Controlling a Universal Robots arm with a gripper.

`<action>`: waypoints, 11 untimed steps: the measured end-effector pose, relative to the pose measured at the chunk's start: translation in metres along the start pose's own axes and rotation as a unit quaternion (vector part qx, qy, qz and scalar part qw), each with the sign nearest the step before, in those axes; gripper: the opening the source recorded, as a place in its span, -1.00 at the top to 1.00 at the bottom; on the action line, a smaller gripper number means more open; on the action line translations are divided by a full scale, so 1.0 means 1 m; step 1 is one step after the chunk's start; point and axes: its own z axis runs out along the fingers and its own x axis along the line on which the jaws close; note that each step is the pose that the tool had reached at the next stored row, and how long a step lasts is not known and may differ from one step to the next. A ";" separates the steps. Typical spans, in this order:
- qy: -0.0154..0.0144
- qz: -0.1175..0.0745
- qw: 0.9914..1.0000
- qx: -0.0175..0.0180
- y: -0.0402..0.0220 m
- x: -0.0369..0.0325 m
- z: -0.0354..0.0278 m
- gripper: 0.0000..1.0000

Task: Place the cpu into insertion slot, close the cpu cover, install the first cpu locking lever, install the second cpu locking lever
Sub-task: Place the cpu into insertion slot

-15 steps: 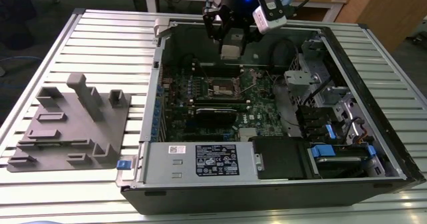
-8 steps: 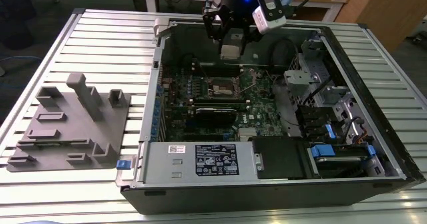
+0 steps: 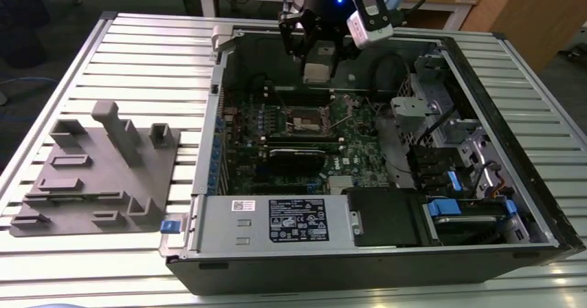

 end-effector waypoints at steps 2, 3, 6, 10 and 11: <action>0.000 0.000 1.000 0.000 0.0000 0.0000 0.0000 -0.07; 0.000 0.000 1.000 0.000 0.0000 0.0000 0.0000 -0.07; 0.000 0.000 1.000 0.000 -0.0001 0.0000 0.0014 -0.07; 0.000 0.000 1.000 0.000 -0.0007 0.0000 0.0071 -0.07; -0.001 0.000 1.000 0.000 -0.0008 0.0002 0.0086 -0.07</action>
